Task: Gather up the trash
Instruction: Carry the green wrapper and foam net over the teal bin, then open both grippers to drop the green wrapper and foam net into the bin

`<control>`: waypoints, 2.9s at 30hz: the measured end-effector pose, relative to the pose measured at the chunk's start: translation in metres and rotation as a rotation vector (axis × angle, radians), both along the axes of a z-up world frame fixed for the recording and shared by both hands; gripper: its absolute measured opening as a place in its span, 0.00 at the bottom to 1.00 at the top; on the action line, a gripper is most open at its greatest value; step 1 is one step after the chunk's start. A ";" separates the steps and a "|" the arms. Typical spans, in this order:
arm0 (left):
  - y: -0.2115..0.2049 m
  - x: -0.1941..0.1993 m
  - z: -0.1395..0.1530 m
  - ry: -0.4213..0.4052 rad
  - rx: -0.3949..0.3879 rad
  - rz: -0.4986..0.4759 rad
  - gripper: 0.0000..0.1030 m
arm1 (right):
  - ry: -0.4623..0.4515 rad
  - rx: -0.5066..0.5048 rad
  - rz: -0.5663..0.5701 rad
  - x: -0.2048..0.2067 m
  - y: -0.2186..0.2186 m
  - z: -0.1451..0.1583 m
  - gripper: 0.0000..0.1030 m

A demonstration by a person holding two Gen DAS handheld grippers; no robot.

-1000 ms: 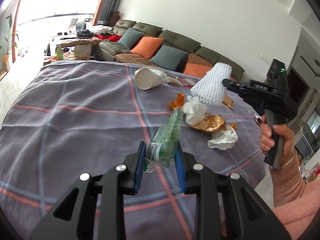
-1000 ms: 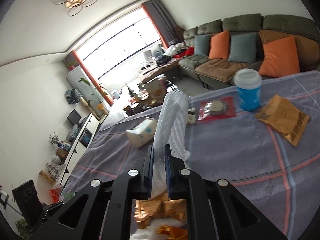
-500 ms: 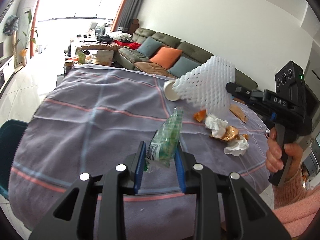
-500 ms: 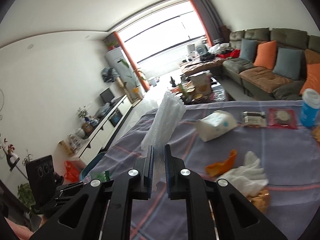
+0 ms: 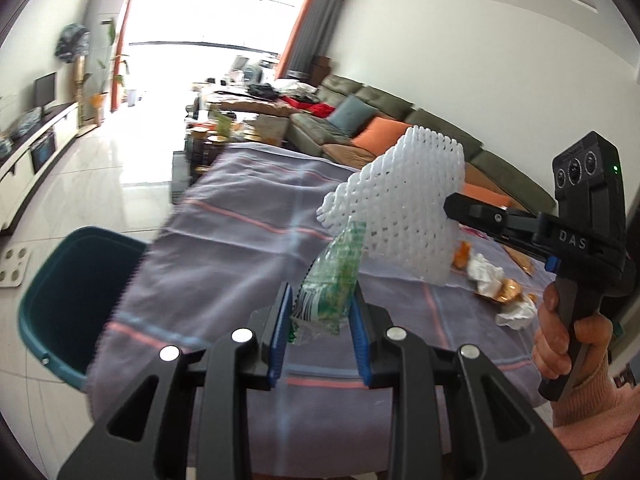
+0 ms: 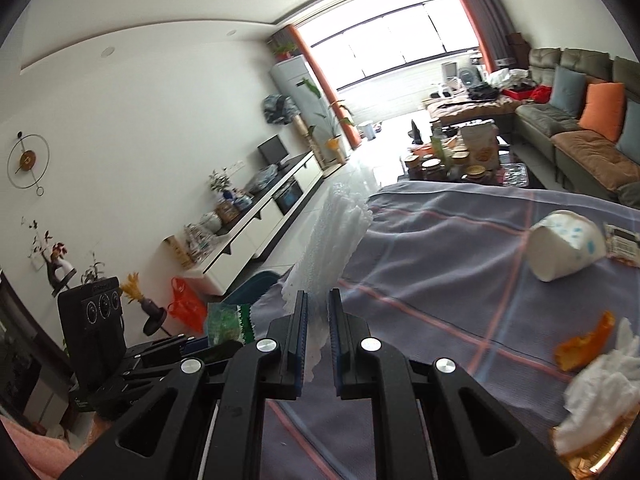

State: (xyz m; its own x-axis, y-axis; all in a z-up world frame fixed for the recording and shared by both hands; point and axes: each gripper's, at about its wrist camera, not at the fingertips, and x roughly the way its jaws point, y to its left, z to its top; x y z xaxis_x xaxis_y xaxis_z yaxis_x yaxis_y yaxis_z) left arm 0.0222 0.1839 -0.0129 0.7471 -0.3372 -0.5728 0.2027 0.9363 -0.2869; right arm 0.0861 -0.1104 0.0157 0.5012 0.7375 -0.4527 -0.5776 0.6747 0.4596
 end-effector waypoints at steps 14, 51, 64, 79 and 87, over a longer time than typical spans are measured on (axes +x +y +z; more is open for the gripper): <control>0.083 -0.008 0.004 0.002 0.038 0.233 0.28 | 0.034 -0.009 0.174 0.024 0.086 -0.006 0.10; 0.187 0.043 -0.064 0.192 0.031 0.493 0.29 | 0.129 -0.222 0.300 0.057 0.253 -0.059 0.11; 0.193 0.057 -0.082 0.234 0.011 0.525 0.46 | 0.205 -0.294 0.328 0.063 0.271 -0.077 0.20; 0.199 0.051 -0.093 0.246 -0.014 0.541 0.61 | 0.224 -0.239 0.282 0.071 0.239 -0.071 0.29; 0.171 0.033 -0.063 0.137 0.039 0.502 0.68 | 0.149 -0.179 0.239 0.057 0.195 -0.047 0.34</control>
State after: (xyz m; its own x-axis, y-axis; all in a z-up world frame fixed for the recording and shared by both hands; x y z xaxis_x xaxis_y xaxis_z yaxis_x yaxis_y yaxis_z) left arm 0.0548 0.3550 -0.0761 0.7290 0.0665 -0.6813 -0.3105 0.9191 -0.2425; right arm 0.1429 0.0844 -0.0308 0.2416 0.7283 -0.6413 -0.6647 0.6057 0.4374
